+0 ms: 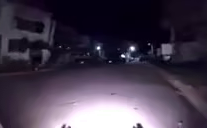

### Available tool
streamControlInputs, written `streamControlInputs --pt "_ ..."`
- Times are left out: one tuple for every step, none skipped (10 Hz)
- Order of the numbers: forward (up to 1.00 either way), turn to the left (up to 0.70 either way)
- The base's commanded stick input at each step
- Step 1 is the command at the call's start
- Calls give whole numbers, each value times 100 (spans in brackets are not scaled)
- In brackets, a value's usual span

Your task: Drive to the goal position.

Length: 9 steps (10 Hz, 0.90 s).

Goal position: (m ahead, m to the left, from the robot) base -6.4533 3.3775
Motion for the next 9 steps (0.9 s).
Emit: streamControlInputs --pt "0 45" --pt "0 45" --pt "0 45" --pt "0 45" --pt "0 45" --pt "0 45" --pt "0 45" --pt "0 45" --pt "0 45"
